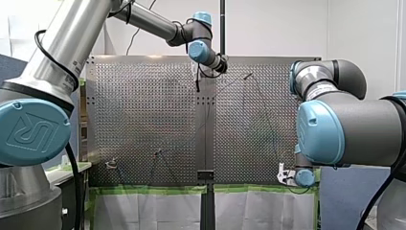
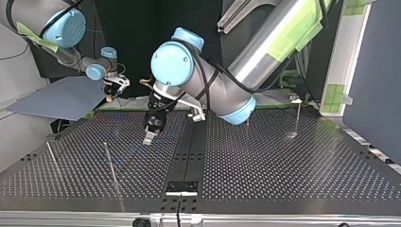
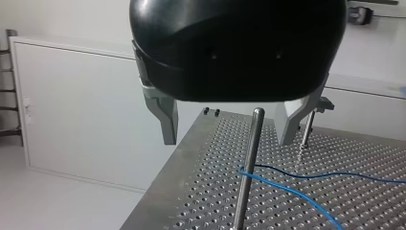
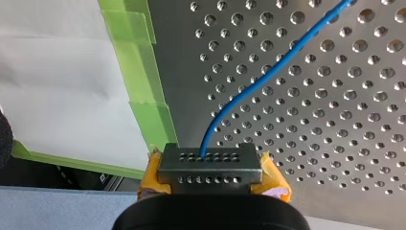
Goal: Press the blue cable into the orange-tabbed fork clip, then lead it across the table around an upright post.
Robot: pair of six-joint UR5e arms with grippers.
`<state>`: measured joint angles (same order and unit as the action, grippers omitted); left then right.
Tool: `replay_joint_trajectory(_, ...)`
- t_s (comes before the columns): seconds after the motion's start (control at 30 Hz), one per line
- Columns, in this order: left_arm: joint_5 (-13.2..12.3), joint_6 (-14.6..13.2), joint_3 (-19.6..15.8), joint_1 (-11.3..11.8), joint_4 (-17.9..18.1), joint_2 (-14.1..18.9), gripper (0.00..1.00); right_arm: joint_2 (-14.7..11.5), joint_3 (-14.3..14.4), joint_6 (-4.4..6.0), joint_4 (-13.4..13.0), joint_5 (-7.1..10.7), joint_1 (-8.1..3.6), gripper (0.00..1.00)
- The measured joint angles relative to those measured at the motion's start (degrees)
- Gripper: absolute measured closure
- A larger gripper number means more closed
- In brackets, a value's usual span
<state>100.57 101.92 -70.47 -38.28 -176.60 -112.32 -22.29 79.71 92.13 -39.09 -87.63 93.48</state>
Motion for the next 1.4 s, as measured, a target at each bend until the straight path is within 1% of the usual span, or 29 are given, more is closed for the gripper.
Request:
replay_joint_trajectory(0.33,0.16,1.91,-6.28,0.02,6.32,0.22,0.0,0.0,0.03,-0.22,0.13,0.15,0.07,1.0)
replay_joint_trajectory(0.57,0.17,4.0,-10.36,-0.21,10.38,0.24,0.0,0.0,0.02,-0.26,0.18,0.17,0.1,1.0)
replay_joint_trajectory(1.17,0.26,4.68,-20.36,-0.36,20.4,0.24,0.0,-0.01,-0.02,-0.35,0.2,0.17,0.15,1.0)
replay_joint_trajectory(1.4,0.28,5.84,-23.74,-0.35,23.75,0.23,0.0,0.0,-0.03,-0.35,0.17,0.17,0.16,1.0)
